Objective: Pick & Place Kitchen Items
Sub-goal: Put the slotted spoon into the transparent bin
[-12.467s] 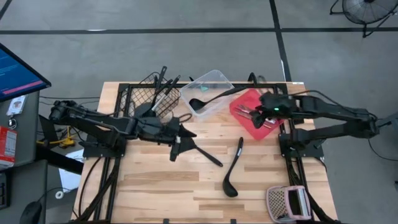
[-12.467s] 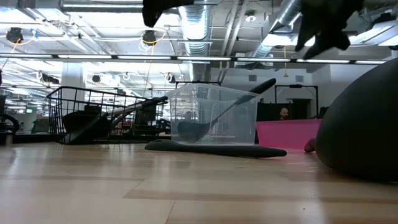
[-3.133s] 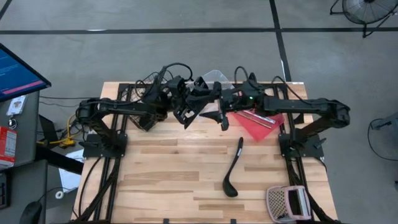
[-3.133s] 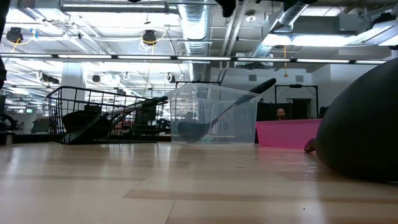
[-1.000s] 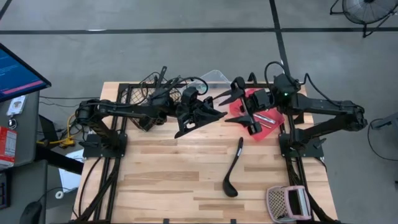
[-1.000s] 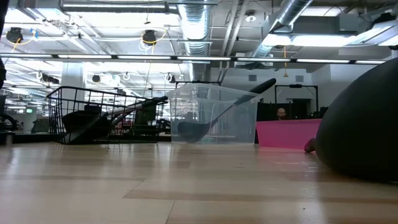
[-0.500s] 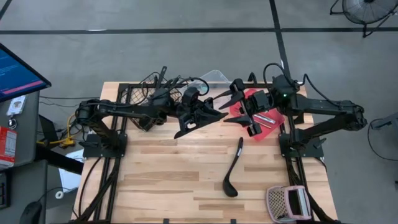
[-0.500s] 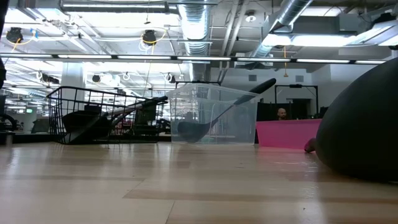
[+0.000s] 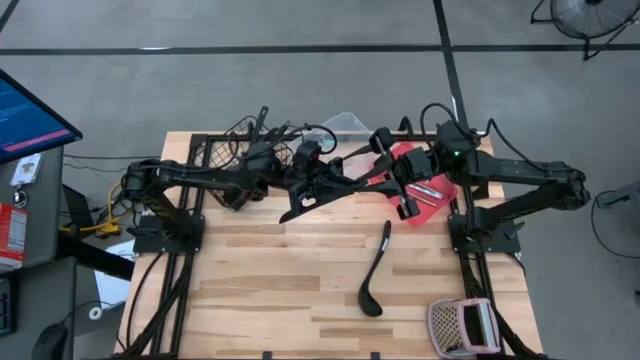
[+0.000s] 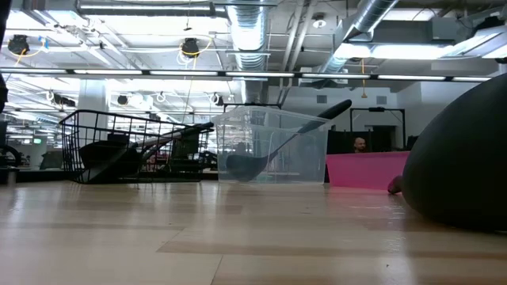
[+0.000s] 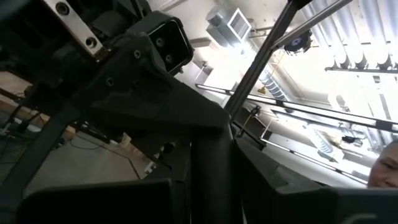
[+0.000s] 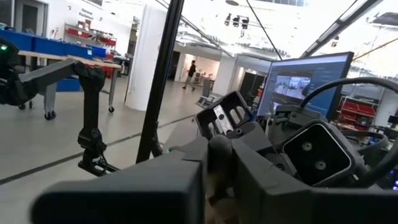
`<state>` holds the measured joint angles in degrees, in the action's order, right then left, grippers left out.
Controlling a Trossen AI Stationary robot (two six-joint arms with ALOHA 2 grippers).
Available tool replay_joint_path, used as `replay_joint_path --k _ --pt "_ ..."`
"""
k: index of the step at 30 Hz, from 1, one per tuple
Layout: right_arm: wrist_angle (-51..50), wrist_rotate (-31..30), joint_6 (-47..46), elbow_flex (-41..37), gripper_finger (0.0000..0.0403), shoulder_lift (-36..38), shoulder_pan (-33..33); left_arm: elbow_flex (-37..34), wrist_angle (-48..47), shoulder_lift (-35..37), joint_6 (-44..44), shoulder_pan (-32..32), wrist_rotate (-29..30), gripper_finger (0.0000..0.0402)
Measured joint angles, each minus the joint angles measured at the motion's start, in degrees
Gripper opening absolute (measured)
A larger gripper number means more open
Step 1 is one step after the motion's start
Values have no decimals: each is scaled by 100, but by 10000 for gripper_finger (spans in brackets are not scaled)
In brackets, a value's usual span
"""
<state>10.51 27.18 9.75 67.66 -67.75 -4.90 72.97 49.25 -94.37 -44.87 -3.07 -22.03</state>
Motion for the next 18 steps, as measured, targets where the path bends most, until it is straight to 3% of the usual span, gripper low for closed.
replay_joint_path --k 2,10,18 --pt "0 23 12 0 27 0 -6 0 -3 0 -40 1 -16 67" --pt "-86 -11 -59 0 23 13 36 0 -90 0 -63 4 74 79" --pt "-142 -58 -223 0 21 -1 125 2 -83 0 254 0 -141 165"
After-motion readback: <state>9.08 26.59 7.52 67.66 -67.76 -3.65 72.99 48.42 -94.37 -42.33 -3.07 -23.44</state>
